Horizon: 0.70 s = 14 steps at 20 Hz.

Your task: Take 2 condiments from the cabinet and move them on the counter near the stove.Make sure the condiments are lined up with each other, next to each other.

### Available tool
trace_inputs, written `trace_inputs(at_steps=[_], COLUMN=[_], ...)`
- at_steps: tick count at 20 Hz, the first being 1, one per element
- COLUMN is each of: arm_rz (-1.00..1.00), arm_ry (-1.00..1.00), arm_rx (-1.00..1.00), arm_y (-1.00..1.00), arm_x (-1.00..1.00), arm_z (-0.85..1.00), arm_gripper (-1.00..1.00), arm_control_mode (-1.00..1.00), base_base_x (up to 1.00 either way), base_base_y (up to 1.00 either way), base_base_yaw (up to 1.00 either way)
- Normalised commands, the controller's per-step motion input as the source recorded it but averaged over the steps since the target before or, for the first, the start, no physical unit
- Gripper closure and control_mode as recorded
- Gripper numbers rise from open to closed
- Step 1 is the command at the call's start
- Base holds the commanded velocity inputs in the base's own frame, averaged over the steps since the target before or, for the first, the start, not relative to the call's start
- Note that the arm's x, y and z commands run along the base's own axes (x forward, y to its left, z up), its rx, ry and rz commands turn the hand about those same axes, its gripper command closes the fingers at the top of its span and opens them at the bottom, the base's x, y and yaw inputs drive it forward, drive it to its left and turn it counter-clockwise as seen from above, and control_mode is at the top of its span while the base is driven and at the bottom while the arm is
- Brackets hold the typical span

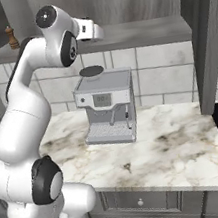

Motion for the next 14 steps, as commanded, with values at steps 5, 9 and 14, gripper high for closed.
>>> trace_inputs(at_steps=[5,9,14], arm_rz=[-0.01,0.00,0.00], arm_ry=[0.00,0.00,0.01], arm_rx=[0.02,0.01,0.00], arm_y=[0.00,0.00,0.00], arm_x=[0.37,0.37,0.29], arm_z=[0.00,0.00,0.00], arm_gripper=[-1.00,-1.00,-1.00], arm_control_mode=[-1.00,-1.00,-1.00], base_base_x=[0.00,0.00,0.00], base_base_y=[0.00,0.00,0.00], base_base_yaw=[0.00,0.00,0.00])
